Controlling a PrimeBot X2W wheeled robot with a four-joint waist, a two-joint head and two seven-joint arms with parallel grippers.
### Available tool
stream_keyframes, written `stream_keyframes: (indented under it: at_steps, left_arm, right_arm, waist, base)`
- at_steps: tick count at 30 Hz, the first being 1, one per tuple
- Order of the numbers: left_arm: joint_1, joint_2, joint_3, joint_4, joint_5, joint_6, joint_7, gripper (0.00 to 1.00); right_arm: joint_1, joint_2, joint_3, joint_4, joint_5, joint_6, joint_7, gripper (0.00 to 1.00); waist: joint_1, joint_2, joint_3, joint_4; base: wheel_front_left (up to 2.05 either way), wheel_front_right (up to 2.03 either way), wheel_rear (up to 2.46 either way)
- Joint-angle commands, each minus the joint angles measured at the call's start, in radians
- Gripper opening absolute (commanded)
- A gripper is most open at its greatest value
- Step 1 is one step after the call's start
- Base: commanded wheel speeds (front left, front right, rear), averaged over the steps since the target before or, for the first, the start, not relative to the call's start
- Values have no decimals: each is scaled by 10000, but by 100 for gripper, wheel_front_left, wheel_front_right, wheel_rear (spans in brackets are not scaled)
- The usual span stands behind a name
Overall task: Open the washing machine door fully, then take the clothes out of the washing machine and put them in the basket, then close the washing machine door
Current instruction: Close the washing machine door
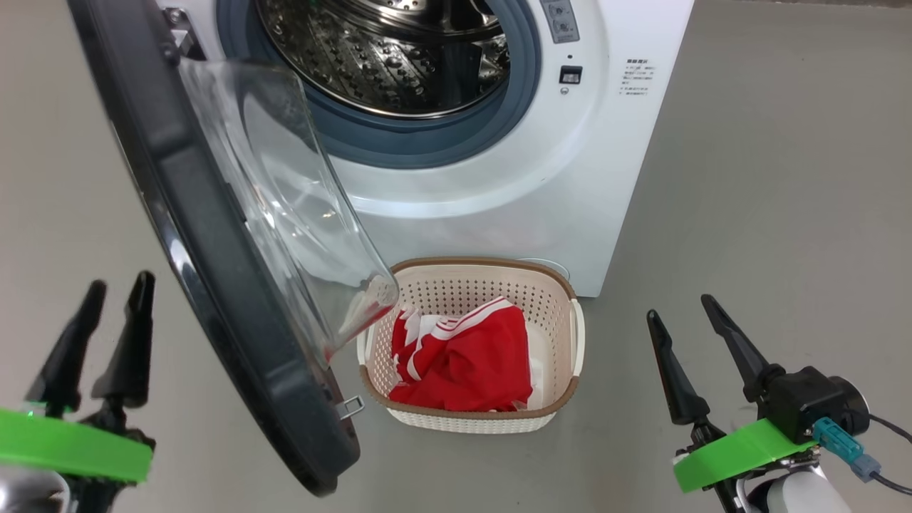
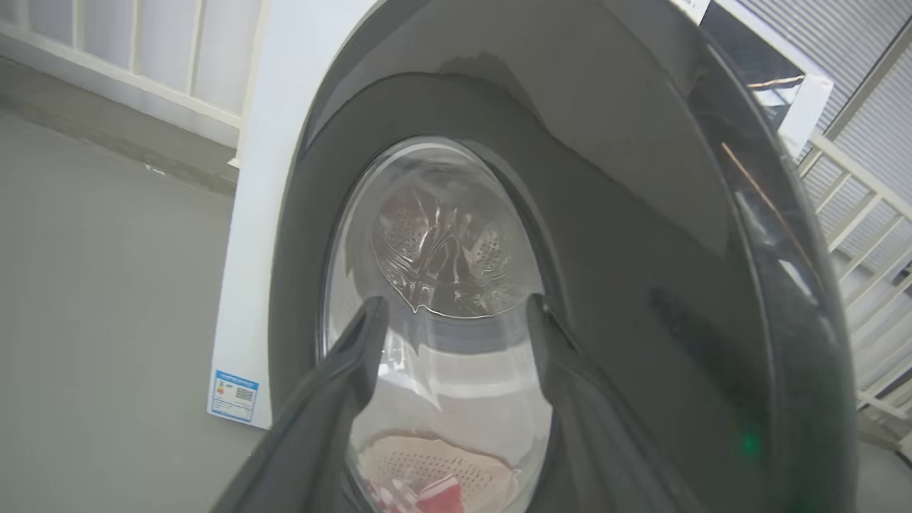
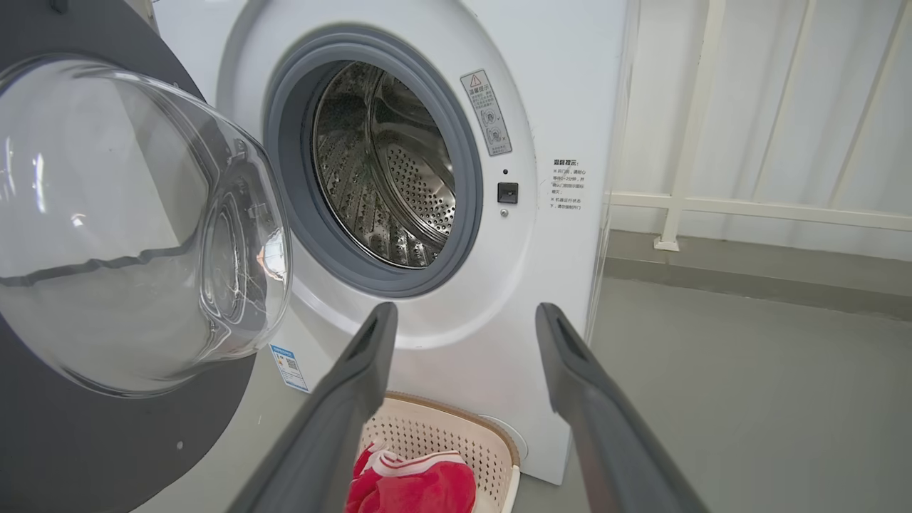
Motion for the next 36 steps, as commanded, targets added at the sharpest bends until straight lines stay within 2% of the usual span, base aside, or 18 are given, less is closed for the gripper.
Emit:
stream_keyframes:
  at_steps: [1,5,13,17,36]
  left_arm:
    - [57,611,158,-25,939,-127,-689,100]
    - [303,887,-253,311,2537,-146,-2087,100]
    - [782,947,-1002,631,3896,-155,-3395,100]
    - [1018,905,-1130,544,4256,-52,-3681,100]
    - [1553,324,-1441,315,4641,400,-4004,100]
  right_arm:
    - [-414,-9,208,-276,74,35,-71,100]
    - [-420,-9,233,-259,96,35,-72,100]
    - [-342,-9,188,-298,104,35,-72,100]
    - [-317,-9,207,-308,178,35,-72,100]
    - [-198,-9,152,-373,244,35,-72,100]
  waist:
    - [0,-1,18,-44]
    - [0,-1,0,-143]
    - [0,-1,-35,-194]
    - [0,-1,-23,-209]
    - [0,-1,-7,-208]
  base:
    - [0,0,0]
    - [0,0,0]
    - [0,0,0]
    - [0,0,0]
    - [0,0,0]
